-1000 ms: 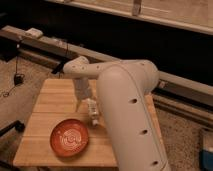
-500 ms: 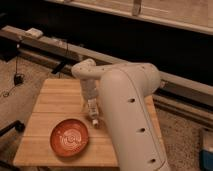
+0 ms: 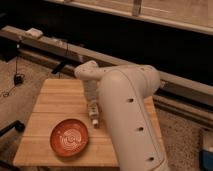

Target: Place the bottle in the ceramic bowl

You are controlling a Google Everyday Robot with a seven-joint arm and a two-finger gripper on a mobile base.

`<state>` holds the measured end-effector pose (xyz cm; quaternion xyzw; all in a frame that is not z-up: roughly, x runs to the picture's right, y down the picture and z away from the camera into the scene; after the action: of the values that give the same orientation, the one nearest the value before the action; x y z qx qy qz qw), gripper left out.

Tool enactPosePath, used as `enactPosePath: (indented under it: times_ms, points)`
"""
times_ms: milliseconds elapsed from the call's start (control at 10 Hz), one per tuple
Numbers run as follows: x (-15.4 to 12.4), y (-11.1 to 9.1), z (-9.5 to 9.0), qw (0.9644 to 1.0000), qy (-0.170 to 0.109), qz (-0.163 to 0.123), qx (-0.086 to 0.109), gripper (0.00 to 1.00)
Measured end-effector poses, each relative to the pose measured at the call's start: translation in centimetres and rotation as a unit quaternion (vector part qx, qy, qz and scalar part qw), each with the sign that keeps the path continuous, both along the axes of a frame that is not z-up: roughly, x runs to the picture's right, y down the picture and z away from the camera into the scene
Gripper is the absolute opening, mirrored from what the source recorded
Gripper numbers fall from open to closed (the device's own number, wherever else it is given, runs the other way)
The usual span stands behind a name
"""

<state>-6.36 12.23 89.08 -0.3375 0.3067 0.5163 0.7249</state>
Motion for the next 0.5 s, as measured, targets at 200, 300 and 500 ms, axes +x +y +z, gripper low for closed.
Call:
enactPosePath:
  times_ms: [200, 300, 500]
  points:
    - [-0.4, -0.5, -0.3, 1.0000, -0.004, 0.007, 0.002, 0.32]
    - [-0.8, -0.9, -0.7, 1.0000, -0.006, 0.007, 0.003, 0.22]
    - [-2.1, -2.1, -2.2, 0.9999, -0.013, -0.005, 0.008, 0.03]
